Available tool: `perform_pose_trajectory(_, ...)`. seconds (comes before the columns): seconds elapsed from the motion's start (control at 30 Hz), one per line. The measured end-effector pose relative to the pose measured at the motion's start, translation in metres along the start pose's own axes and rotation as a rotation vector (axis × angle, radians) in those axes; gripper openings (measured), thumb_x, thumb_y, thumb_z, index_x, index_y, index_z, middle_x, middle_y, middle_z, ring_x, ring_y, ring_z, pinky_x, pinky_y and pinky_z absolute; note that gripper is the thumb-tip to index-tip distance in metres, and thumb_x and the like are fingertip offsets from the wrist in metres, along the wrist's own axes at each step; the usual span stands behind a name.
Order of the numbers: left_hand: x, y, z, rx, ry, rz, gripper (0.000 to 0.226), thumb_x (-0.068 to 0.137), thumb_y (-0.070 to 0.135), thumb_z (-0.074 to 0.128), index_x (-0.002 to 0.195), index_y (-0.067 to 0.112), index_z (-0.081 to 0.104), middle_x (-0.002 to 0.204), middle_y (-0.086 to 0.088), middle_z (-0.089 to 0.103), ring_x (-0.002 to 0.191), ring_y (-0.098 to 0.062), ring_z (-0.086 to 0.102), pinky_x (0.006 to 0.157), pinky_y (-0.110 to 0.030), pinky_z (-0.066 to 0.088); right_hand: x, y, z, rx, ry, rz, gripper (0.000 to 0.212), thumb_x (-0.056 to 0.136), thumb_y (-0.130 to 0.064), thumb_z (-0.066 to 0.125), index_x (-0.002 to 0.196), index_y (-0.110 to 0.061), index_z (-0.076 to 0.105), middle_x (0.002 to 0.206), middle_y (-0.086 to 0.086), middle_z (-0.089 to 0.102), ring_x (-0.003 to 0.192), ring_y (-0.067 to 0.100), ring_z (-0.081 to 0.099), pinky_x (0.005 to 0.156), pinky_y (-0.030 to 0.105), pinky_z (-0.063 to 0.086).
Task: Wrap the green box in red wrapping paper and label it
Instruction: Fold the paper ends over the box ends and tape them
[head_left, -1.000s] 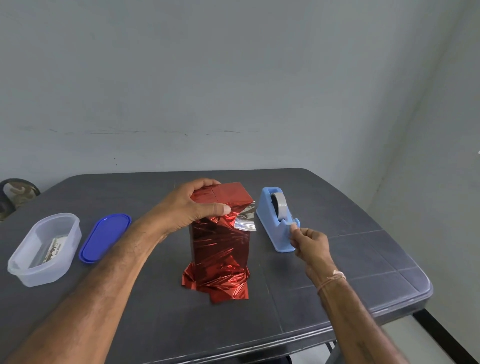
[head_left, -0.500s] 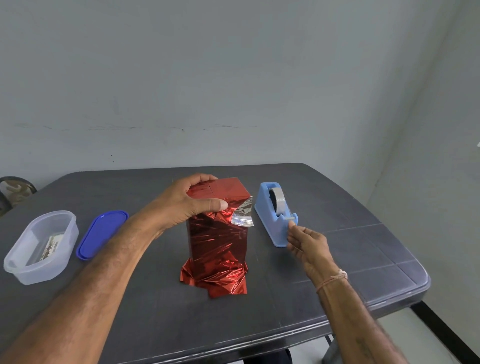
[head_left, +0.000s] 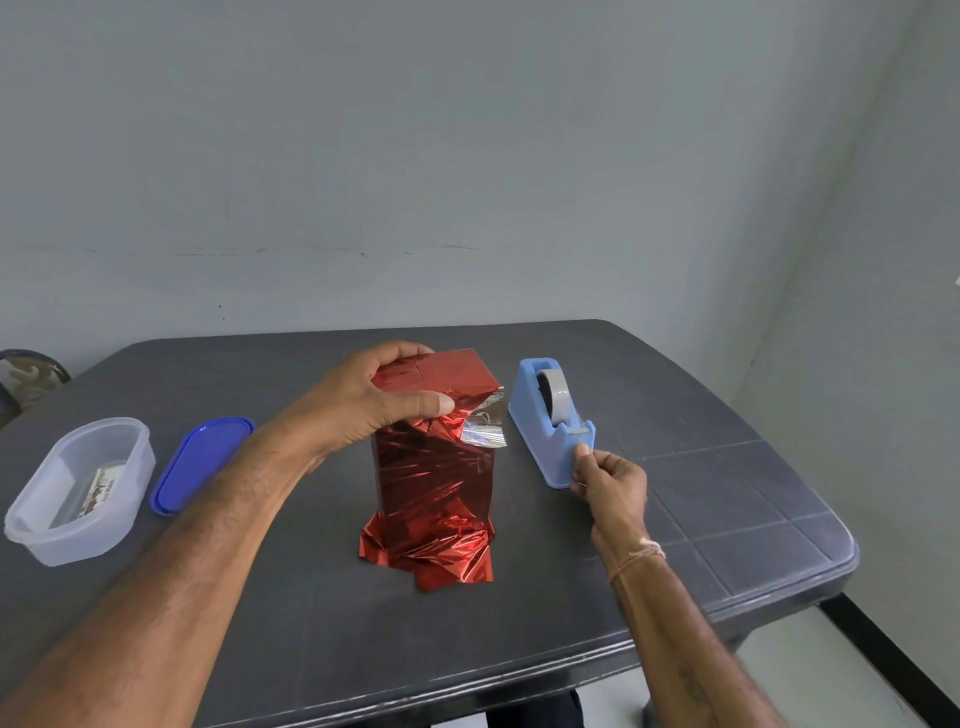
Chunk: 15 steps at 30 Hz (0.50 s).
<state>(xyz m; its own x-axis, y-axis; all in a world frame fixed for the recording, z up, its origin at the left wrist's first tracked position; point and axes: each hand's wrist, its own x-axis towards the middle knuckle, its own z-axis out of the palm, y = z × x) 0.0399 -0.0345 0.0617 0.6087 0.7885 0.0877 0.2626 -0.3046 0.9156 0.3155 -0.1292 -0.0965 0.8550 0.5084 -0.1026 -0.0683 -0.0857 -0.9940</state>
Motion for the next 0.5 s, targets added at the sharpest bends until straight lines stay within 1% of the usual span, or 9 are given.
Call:
perform_pose_trajectory(0.07, -0.002, 0.003, 0.001, -0.001, -0.009, 0.002, 0.070, 0.063, 0.044, 0.084, 0.129, 0.035, 0.062, 0.117, 0.007, 0.065, 0.105, -0.009, 0.064, 0.087, -0.025, 0.050, -0.003, 0.002, -0.001, -0.083, 0.045, -0.006, 0.018, 0.093, -0.026, 0.074, 0.086, -0.009, 0.076, 0.077, 0.006, 0.074, 0.067, 0.011, 0.067, 0.079, 0.032, 0.058)
perform_pose_trajectory(0.13, -0.003, 0.003, 0.000, -0.003, -0.006, -0.003, 0.070, 0.063, 0.044, 0.084, 0.129, 0.035, 0.062, 0.116, 0.008, 0.065, 0.104, -0.008, 0.064, 0.085, -0.023, 0.049, -0.006, 0.002, -0.002, -0.103, 0.015, 0.016, 0.020, 0.093, -0.026, 0.074, 0.086, -0.008, 0.076, 0.074, 0.006, 0.073, 0.067, 0.012, 0.065, 0.080, 0.033, 0.057)
perform_pose_trajectory(0.2, -0.002, 0.003, -0.001, -0.003, -0.007, -0.004, 0.071, 0.061, 0.045, 0.085, 0.128, 0.036, 0.062, 0.117, 0.007, 0.065, 0.106, -0.010, 0.064, 0.087, -0.025, 0.050, -0.014, -0.001, -0.006, -0.048, -0.095, 0.064, 0.024, 0.096, -0.026, 0.072, 0.086, -0.004, 0.075, 0.072, 0.006, 0.068, 0.071, 0.017, 0.061, 0.078, 0.035, 0.055)
perform_pose_trajectory(0.27, 0.000, 0.002, -0.001, -0.004, -0.010, -0.010, 0.072, 0.060, 0.046, 0.086, 0.127, 0.036, 0.063, 0.117, 0.007, 0.066, 0.107, -0.011, 0.065, 0.090, -0.026, 0.051, -0.029, -0.007, -0.012, 0.075, -0.251, 0.096, 0.025, 0.098, -0.024, 0.069, 0.090, -0.001, 0.072, 0.078, 0.010, 0.062, 0.075, 0.018, 0.058, 0.075, 0.033, 0.054)
perform_pose_trajectory(0.3, 0.001, 0.003, -0.001, -0.004, -0.009, -0.010, 0.072, 0.059, 0.046, 0.086, 0.127, 0.036, 0.063, 0.117, 0.007, 0.066, 0.106, -0.011, 0.065, 0.090, -0.026, 0.051, -0.037, -0.014, -0.015, 0.127, -0.331, 0.085, 0.023, 0.099, -0.025, 0.068, 0.092, -0.003, 0.070, 0.081, 0.010, 0.061, 0.077, 0.017, 0.058, 0.072, 0.030, 0.053)
perform_pose_trajectory(0.33, 0.000, 0.003, -0.001, -0.005, -0.009, -0.012, 0.072, 0.059, 0.046, 0.086, 0.126, 0.036, 0.063, 0.116, 0.007, 0.066, 0.105, -0.010, 0.065, 0.088, -0.025, 0.051, -0.043, -0.022, -0.017, 0.146, -0.401, 0.050, 0.023, 0.099, -0.028, 0.068, 0.093, -0.006, 0.070, 0.084, 0.008, 0.060, 0.080, 0.016, 0.058, 0.070, 0.028, 0.052)
perform_pose_trajectory(0.4, 0.000, 0.003, -0.001, -0.013, -0.010, -0.013, 0.069, 0.061, 0.043, 0.087, 0.125, 0.035, 0.063, 0.114, 0.008, 0.068, 0.104, -0.009, 0.066, 0.086, -0.022, 0.050, -0.051, -0.053, -0.015, 0.131, -0.518, -0.057, 0.030, 0.093, -0.040, 0.072, 0.093, -0.010, 0.070, 0.085, 0.003, 0.061, 0.083, 0.014, 0.057, 0.068, 0.024, 0.051)
perform_pose_trajectory(0.43, 0.000, 0.002, -0.001, -0.019, -0.012, -0.015, 0.065, 0.065, 0.040, 0.088, 0.125, 0.035, 0.063, 0.114, 0.008, 0.068, 0.104, -0.009, 0.066, 0.085, -0.021, 0.050, -0.056, -0.074, -0.013, 0.109, -0.569, -0.126, 0.034, 0.091, -0.045, 0.072, 0.092, -0.011, 0.070, 0.084, 0.002, 0.062, 0.083, 0.014, 0.057, 0.070, 0.024, 0.051)
perform_pose_trajectory(0.5, -0.001, 0.002, -0.001, -0.020, -0.006, -0.018, 0.060, 0.071, 0.034, 0.089, 0.125, 0.034, 0.063, 0.114, 0.009, 0.067, 0.106, -0.008, 0.065, 0.086, -0.020, 0.049, -0.063, -0.119, -0.005, 0.009, -0.664, -0.311, 0.038, 0.092, -0.050, 0.069, 0.087, -0.013, 0.068, 0.082, -0.001, 0.060, 0.079, 0.010, 0.057, 0.072, 0.023, 0.049)
